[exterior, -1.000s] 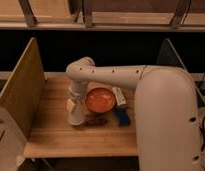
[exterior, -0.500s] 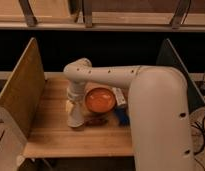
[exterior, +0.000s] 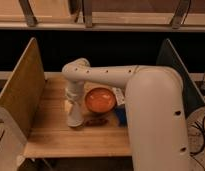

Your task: Place the ceramic cup over the eraser

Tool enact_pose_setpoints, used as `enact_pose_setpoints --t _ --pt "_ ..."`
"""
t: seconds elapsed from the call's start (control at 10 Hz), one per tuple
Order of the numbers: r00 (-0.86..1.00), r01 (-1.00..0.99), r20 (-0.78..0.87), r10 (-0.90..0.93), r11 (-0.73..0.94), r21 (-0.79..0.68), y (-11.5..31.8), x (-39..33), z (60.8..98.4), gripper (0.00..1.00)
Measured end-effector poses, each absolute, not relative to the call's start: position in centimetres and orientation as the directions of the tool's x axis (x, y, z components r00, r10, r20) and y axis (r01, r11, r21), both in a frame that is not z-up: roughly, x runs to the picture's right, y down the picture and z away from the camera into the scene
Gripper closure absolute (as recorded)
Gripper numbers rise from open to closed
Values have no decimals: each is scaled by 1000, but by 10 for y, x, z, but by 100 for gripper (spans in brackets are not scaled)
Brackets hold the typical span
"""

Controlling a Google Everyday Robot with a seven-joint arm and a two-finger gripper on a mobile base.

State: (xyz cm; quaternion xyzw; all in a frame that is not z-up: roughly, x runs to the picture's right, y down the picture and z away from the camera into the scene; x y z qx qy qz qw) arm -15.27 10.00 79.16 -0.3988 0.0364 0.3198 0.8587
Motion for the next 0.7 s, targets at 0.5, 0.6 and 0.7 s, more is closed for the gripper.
enact_pose_setpoints --t 0.5,0.6,0.7 --pt "801 -554 -255 542 510 -658 85 -165 782 20" --pt "802 -552 -251 542 511 -659 85 -166 782 20" --pt "802 -552 -251 542 511 -659 85 -166 782 20"
